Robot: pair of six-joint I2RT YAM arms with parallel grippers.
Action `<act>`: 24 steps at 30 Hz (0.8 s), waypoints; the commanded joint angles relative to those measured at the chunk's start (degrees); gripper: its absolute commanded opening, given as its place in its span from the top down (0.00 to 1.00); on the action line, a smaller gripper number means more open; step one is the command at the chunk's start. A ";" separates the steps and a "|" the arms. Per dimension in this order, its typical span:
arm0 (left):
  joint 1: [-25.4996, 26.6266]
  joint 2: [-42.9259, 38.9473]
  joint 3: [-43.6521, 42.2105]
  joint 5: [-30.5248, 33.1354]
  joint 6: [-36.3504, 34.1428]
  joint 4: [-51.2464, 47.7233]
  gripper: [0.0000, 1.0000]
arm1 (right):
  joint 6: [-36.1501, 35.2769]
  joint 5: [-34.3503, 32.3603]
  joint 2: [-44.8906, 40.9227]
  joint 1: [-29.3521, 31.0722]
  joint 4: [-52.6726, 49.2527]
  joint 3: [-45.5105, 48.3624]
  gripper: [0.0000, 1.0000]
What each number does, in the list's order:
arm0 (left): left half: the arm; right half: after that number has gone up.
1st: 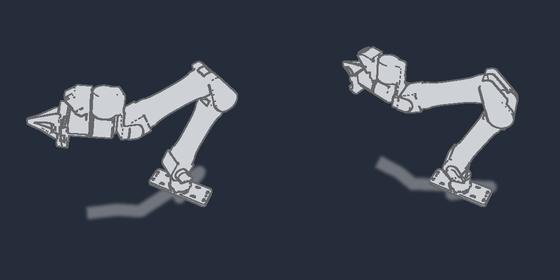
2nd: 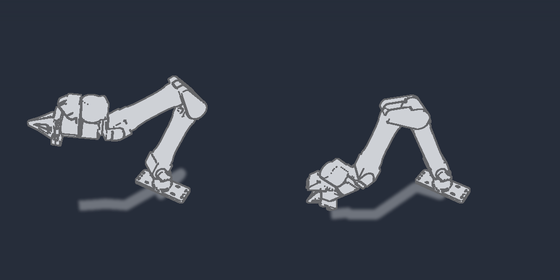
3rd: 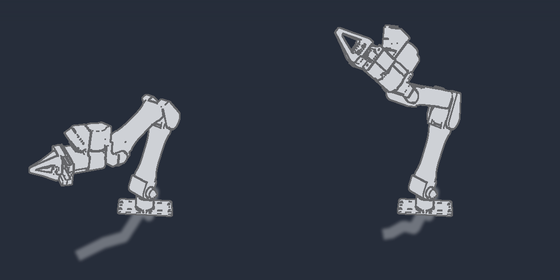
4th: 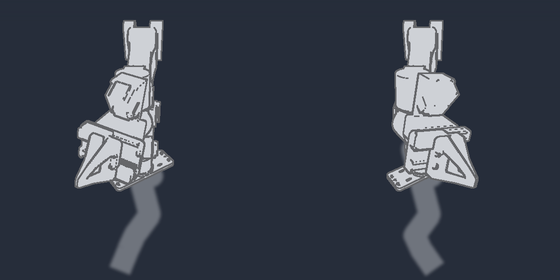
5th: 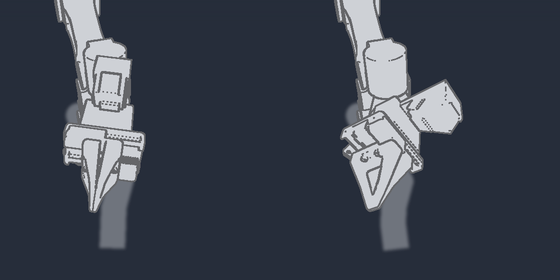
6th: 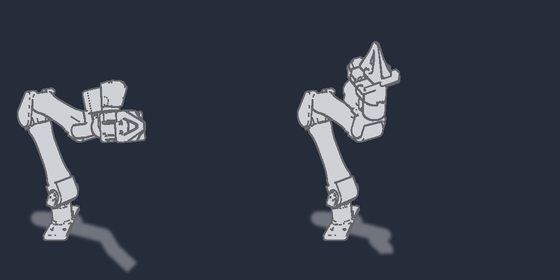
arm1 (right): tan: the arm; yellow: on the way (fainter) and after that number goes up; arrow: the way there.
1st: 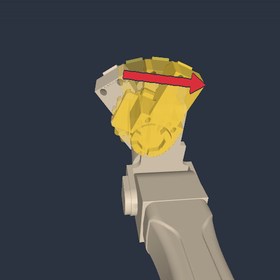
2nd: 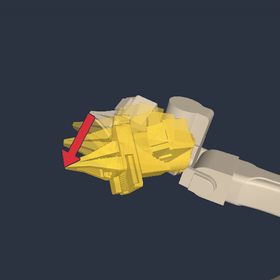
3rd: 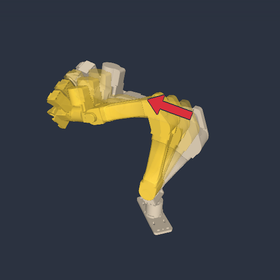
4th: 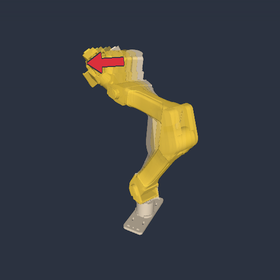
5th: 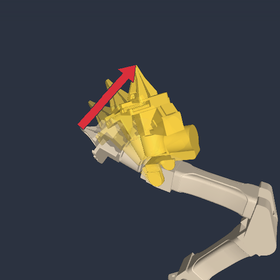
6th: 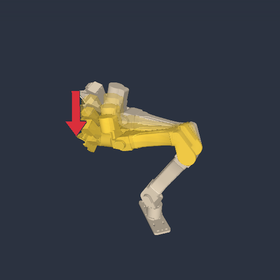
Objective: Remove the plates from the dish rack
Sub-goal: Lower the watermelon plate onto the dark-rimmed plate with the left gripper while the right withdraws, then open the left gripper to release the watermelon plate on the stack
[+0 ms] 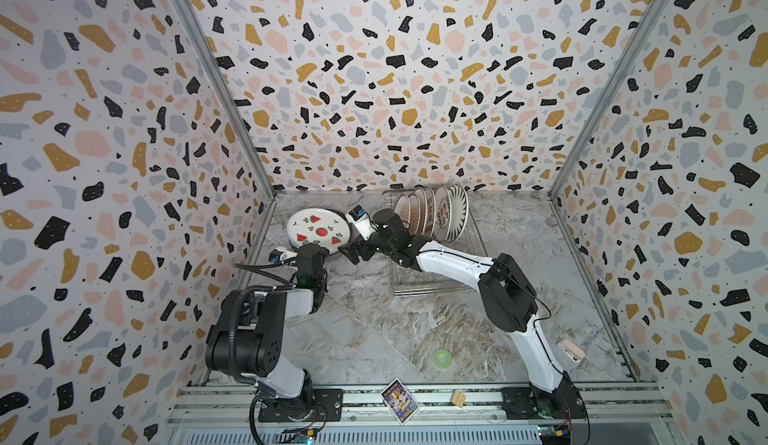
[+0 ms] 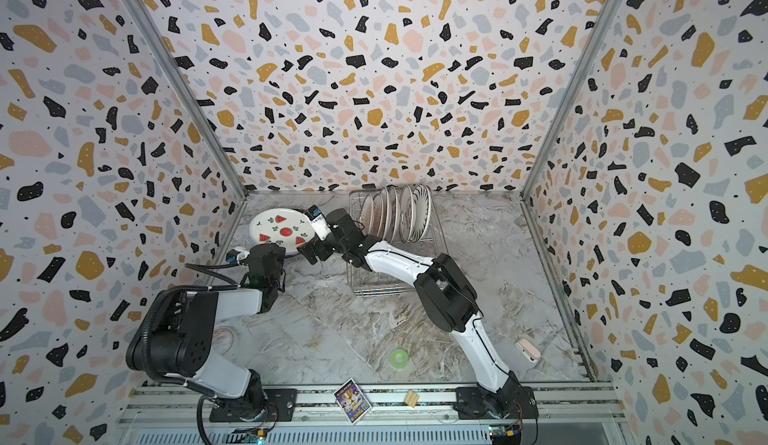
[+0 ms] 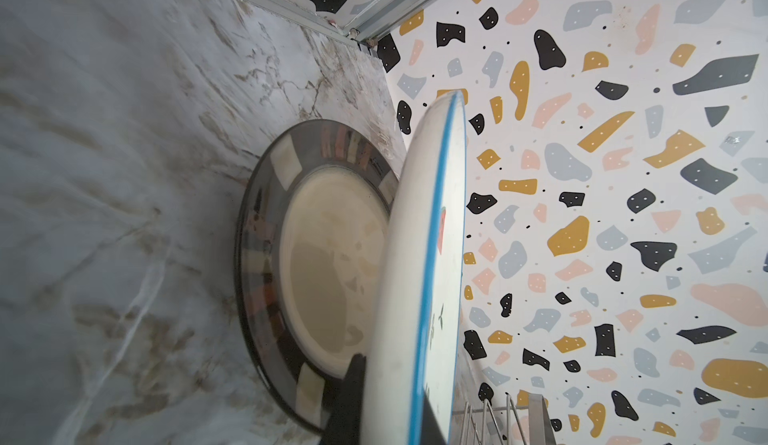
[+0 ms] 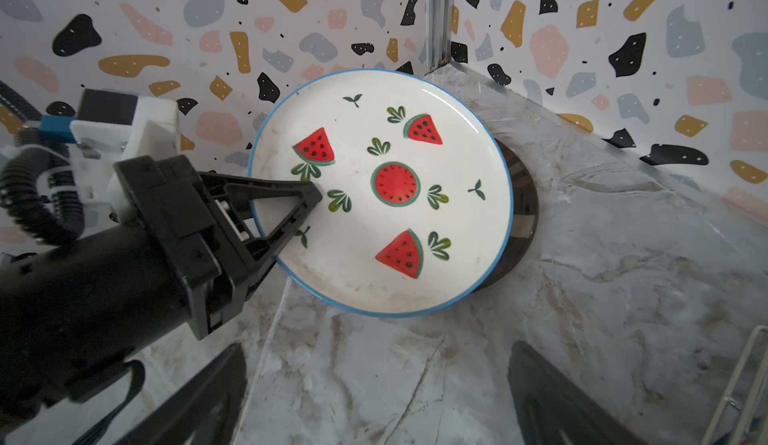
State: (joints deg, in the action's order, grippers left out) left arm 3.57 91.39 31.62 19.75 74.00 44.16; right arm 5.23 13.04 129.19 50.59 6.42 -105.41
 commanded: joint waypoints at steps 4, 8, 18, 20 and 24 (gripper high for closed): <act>-1.11 4.66 4.85 1.86 -0.48 11.84 1.00 | -1.76 -0.74 2.43 0.02 -3.49 -6.21 0.01; -1.38 6.39 5.76 3.12 -0.87 11.95 1.00 | -2.12 -1.17 3.77 -0.04 -3.97 -7.98 0.01; -3.02 13.33 7.12 -1.03 2.49 15.27 0.99 | -2.32 -1.55 7.65 -0.10 -5.41 -12.19 0.01; -3.30 13.82 7.12 -1.47 2.53 16.21 0.94 | -2.14 -1.36 7.96 -0.18 -5.29 -12.28 0.01; -3.31 13.14 7.48 -2.11 0.84 14.44 0.79 | -2.20 -1.82 8.19 -0.11 -5.45 -12.35 0.01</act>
State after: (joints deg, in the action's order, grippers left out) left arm 0.32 106.00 37.12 18.55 75.70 50.87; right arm 3.53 12.08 138.06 50.59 2.31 -115.66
